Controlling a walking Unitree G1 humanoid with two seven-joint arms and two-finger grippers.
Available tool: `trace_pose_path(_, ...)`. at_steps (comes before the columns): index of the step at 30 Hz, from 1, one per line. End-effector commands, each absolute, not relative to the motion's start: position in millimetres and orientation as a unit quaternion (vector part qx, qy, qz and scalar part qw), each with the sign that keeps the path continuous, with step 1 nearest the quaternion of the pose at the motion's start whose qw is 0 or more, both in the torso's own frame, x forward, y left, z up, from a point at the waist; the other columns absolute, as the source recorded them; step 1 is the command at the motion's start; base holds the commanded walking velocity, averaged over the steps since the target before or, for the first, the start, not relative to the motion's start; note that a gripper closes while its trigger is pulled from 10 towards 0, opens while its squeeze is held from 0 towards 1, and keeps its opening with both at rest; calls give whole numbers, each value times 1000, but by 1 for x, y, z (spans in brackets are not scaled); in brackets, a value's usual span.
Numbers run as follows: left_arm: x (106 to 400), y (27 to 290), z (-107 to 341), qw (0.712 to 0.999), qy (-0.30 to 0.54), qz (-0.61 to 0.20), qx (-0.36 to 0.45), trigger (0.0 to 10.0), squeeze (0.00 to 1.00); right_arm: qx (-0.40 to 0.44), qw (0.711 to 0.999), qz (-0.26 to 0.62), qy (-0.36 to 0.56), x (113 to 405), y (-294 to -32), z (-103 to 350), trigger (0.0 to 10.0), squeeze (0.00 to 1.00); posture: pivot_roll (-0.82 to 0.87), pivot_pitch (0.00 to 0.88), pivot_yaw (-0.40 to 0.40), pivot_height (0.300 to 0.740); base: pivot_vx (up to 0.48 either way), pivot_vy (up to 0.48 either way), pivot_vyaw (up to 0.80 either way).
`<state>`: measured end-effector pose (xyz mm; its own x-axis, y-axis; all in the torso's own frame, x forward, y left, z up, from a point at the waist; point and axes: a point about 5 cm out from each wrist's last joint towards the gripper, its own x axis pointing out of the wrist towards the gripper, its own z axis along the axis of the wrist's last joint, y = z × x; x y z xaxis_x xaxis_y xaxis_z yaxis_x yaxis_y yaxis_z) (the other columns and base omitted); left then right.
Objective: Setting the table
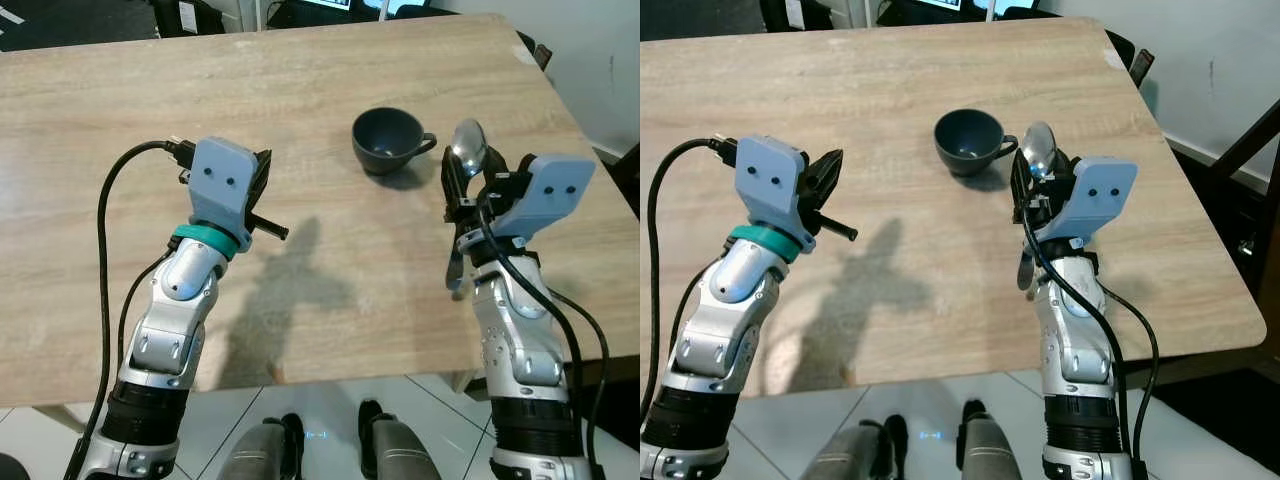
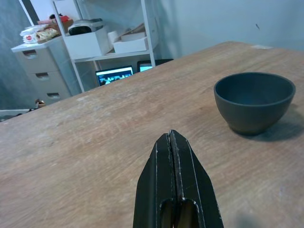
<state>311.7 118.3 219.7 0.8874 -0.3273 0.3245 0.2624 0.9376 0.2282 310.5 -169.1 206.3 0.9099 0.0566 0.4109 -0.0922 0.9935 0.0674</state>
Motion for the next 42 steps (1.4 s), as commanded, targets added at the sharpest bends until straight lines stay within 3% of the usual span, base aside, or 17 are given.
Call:
trace_pose_path(1,312,117,215,967,-178,-155,94,10000,0,39,976,39,-211,310,-171,204,10000,0,-66,116,99,740,-285,0,0)
trace_pose_path(42,314,114,216,965,-187,-160,94,10000,0,35,976,27,-212,312,-175,201,10000,0,-72,126,105,740,-284,0,0)
